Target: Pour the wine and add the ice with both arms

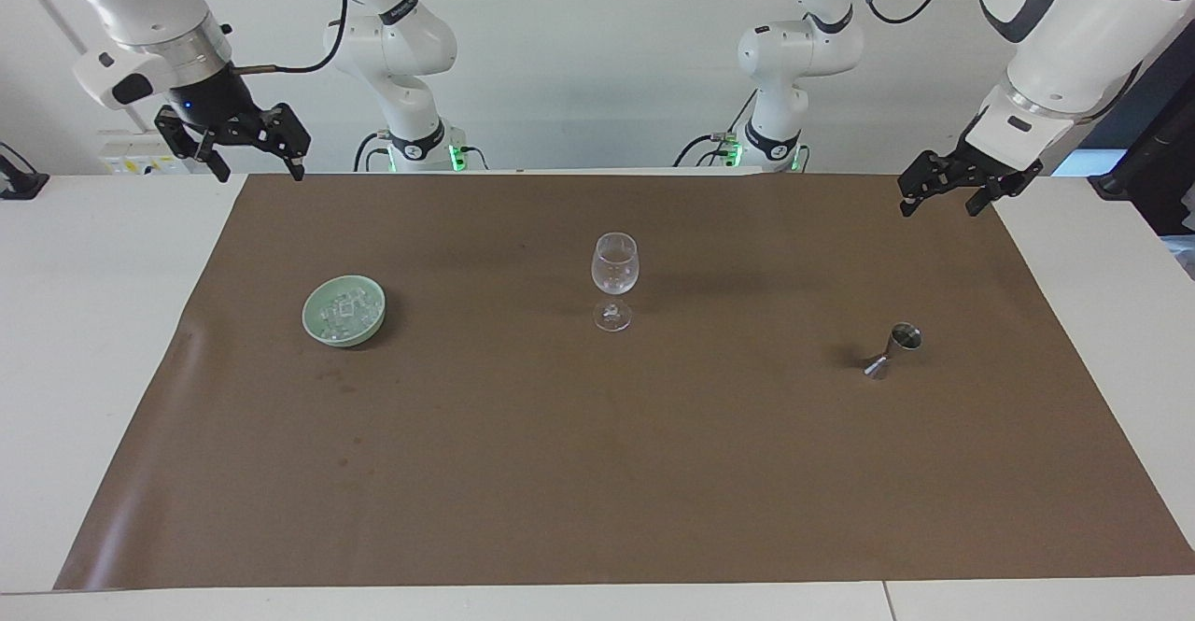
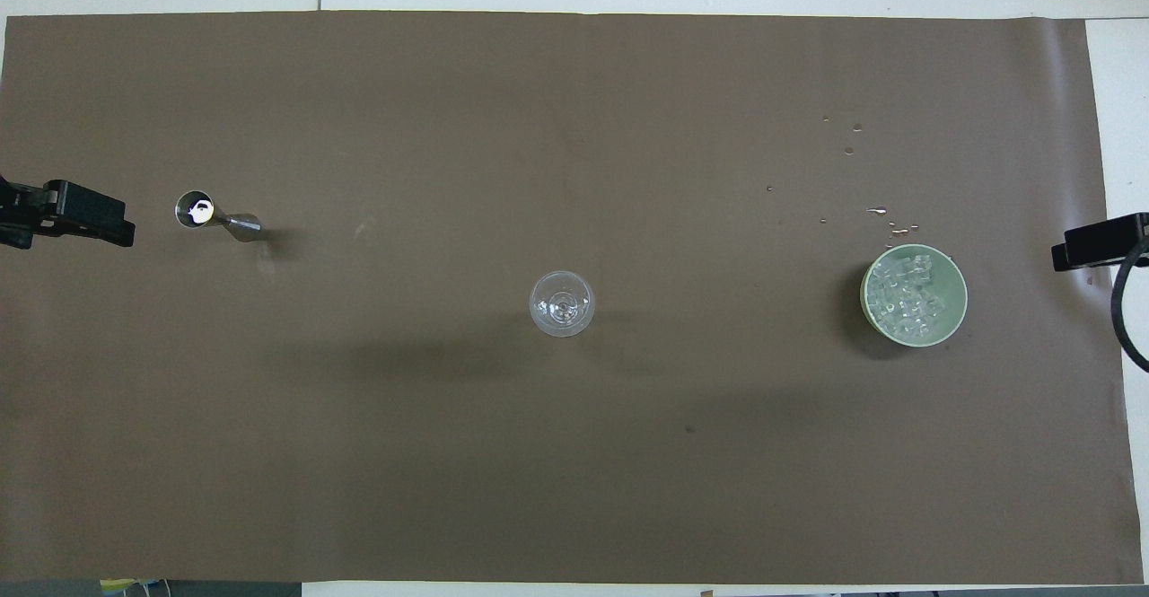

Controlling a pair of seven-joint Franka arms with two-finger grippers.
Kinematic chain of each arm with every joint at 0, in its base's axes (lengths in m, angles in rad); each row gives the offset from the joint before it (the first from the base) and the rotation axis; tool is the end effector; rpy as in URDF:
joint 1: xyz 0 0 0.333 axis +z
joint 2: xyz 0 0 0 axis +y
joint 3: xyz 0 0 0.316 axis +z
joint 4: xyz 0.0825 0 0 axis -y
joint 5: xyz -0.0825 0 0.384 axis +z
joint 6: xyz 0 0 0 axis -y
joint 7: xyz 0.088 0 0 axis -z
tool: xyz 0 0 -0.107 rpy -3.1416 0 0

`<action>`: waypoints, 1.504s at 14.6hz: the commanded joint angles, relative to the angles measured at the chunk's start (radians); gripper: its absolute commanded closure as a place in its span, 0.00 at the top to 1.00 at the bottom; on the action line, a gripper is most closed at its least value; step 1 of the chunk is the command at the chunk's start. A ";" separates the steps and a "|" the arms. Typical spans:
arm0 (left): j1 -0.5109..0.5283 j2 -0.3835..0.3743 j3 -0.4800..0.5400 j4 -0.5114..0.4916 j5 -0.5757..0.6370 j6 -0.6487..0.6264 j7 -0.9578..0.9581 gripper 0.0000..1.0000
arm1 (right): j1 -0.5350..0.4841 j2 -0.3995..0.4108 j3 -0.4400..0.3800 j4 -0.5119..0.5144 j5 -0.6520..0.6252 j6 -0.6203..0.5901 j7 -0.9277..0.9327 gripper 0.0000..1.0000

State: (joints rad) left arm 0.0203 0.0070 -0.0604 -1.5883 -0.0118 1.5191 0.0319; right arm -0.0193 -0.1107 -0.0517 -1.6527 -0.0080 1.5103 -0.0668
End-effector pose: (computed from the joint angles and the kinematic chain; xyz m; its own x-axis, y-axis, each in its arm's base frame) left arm 0.5497 -0.0233 0.6081 0.9945 -0.0725 -0.0757 -0.0716 -0.9973 0.0146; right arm 0.5117 -0.0389 0.6399 0.9995 -0.0042 -0.0319 -0.0041 -1.0000 0.0002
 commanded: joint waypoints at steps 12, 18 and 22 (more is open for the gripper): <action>-0.014 -0.030 -0.006 -0.038 0.007 0.001 0.000 1.00 | -0.018 -0.010 0.007 -0.018 0.002 0.005 -0.028 1.00; 0.007 -0.009 0.019 0.007 -0.109 -0.019 -0.085 1.00 | -0.019 -0.010 0.007 -0.018 0.002 0.005 -0.030 1.00; 0.035 0.040 0.057 0.048 -0.250 -0.039 -0.490 1.00 | -0.019 -0.010 0.007 -0.018 0.002 0.005 -0.028 1.00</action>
State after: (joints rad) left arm 0.0447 0.0124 -0.0238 -1.5832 -0.2011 1.5153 -0.2953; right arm -0.0213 -0.1107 -0.0535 -1.6535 -0.0080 1.5102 -0.0668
